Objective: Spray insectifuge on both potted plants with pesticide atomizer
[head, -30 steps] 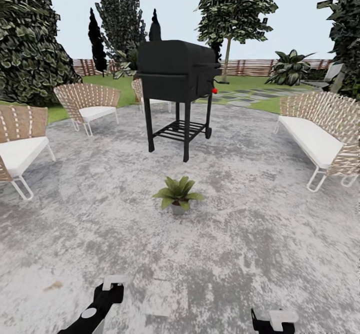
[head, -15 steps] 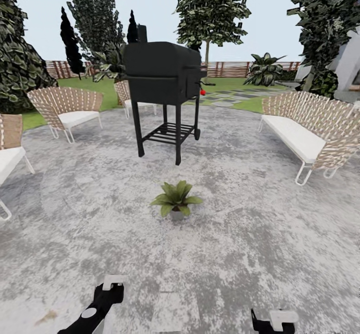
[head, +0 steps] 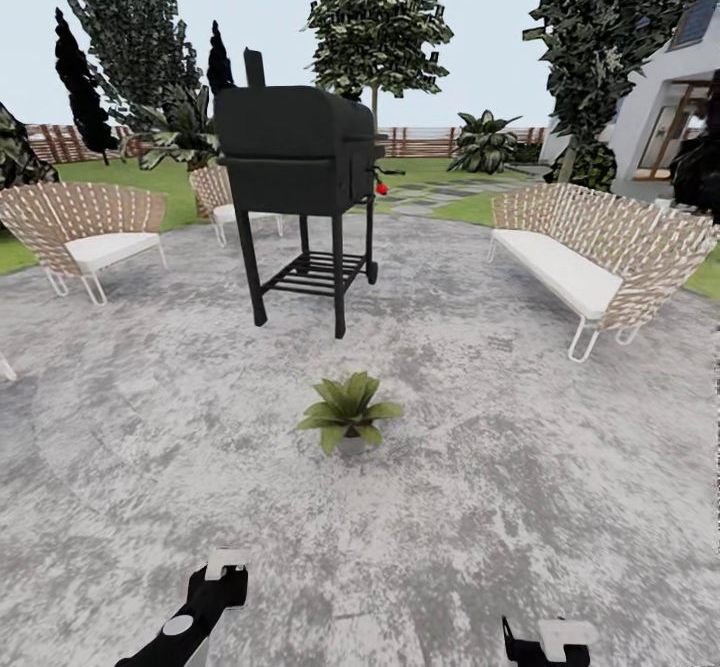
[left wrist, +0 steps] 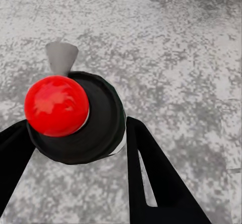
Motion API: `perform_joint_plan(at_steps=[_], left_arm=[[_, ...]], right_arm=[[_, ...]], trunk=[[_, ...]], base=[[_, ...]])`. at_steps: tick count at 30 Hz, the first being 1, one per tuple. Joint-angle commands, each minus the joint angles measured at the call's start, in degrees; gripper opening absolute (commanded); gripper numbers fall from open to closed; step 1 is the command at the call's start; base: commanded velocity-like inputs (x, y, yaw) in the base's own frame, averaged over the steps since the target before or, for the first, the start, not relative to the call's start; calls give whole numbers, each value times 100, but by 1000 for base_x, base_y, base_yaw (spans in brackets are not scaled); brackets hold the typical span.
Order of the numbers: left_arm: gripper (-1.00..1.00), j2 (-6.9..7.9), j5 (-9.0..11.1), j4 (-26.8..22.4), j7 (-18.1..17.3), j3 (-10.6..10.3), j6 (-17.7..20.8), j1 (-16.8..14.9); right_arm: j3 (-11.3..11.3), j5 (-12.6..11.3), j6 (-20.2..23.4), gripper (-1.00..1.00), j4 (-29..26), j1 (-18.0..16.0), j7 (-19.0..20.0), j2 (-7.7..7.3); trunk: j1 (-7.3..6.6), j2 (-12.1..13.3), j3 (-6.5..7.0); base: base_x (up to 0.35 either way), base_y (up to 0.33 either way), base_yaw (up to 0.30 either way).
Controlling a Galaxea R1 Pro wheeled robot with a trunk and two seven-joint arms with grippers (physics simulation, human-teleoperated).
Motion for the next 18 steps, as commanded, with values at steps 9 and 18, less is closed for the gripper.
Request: perform_joint_plan(at_steps=[9,18], left_arm=[[-100,0,-5,-5,-3,8,-19,-1],[-100,0,-5,-6,-3,8,-19,-1]], right_arm=[[3,20,-13,100,1,-4,-22,0],[3,21,-13,100,-3,-5,-26,0]], trunk=[[1,-2,8],[1,-2,8]], base=[[174,301,-128],[167,300,-3]])
